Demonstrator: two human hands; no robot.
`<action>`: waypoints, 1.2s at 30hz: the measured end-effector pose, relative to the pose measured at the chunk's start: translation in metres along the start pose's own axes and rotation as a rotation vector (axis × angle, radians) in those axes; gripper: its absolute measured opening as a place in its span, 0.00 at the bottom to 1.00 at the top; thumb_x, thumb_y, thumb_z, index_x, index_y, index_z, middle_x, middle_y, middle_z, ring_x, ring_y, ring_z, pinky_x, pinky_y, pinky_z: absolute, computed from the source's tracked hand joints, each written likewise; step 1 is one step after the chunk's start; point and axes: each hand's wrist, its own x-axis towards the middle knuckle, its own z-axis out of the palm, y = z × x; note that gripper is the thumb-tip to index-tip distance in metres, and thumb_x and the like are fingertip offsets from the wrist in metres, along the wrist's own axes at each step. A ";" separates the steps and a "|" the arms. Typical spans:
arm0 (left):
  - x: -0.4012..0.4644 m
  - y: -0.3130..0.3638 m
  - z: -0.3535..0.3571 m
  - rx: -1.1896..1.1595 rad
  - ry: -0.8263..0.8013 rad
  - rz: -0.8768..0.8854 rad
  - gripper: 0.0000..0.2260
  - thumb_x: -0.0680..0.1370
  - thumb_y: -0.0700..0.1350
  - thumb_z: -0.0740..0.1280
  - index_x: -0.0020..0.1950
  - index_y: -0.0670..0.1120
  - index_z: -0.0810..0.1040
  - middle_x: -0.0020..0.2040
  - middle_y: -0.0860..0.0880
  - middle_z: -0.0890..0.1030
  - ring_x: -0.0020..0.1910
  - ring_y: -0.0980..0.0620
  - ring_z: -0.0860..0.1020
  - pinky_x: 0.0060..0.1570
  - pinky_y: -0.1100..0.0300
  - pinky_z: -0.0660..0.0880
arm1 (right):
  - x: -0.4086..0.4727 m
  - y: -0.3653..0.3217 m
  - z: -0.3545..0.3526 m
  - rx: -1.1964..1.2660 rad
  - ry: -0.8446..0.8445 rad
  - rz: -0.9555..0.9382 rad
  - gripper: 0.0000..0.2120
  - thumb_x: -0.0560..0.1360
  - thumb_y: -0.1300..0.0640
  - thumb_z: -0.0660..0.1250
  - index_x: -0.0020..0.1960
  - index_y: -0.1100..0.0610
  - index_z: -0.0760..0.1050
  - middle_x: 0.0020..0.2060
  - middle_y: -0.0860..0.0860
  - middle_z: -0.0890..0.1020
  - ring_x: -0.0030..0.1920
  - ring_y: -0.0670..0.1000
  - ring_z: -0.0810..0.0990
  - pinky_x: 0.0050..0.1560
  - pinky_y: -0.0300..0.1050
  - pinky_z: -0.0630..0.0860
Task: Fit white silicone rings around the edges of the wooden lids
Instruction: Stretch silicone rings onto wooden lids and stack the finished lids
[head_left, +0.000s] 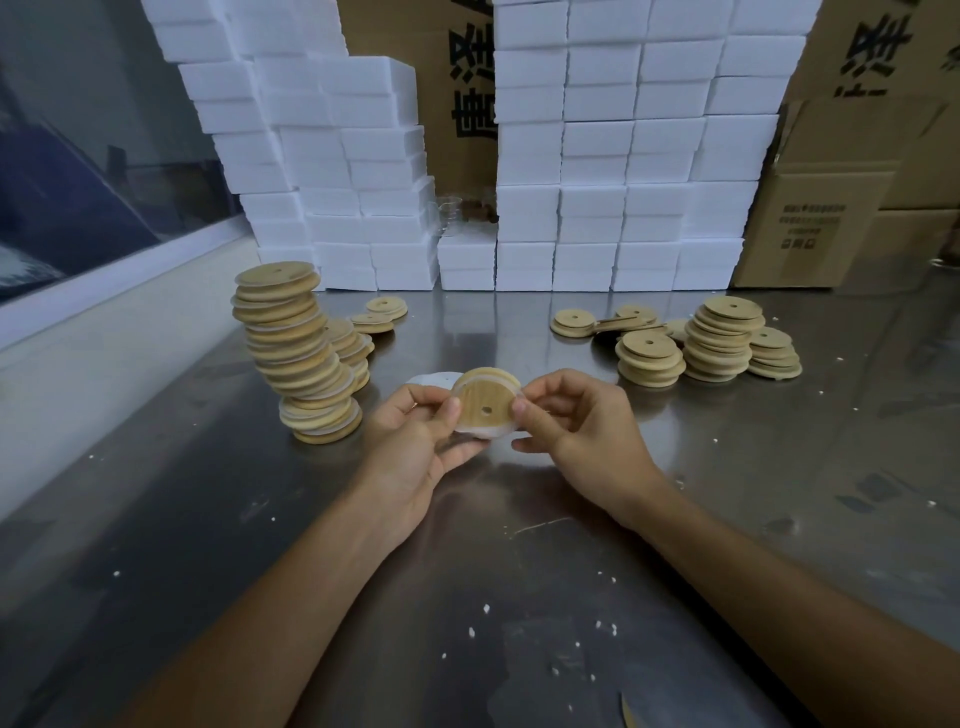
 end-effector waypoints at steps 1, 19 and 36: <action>0.000 -0.002 0.001 0.065 0.004 0.036 0.09 0.78 0.31 0.64 0.42 0.42 0.74 0.42 0.45 0.86 0.45 0.45 0.85 0.41 0.51 0.83 | 0.000 0.001 0.001 -0.054 0.026 -0.040 0.05 0.76 0.67 0.70 0.45 0.59 0.77 0.39 0.58 0.84 0.39 0.52 0.84 0.43 0.55 0.84; -0.005 -0.004 0.005 0.314 0.005 0.287 0.12 0.74 0.29 0.70 0.37 0.45 0.78 0.38 0.51 0.85 0.39 0.52 0.85 0.35 0.58 0.81 | 0.003 -0.004 -0.003 -0.049 0.016 -0.067 0.06 0.76 0.67 0.69 0.41 0.60 0.76 0.32 0.52 0.83 0.33 0.45 0.83 0.37 0.38 0.81; -0.009 0.003 0.009 0.116 0.045 0.073 0.11 0.76 0.31 0.67 0.36 0.43 0.77 0.46 0.40 0.84 0.45 0.43 0.84 0.42 0.46 0.83 | 0.004 -0.004 -0.011 0.089 -0.017 0.042 0.05 0.76 0.68 0.68 0.41 0.63 0.77 0.30 0.54 0.84 0.35 0.50 0.84 0.45 0.47 0.84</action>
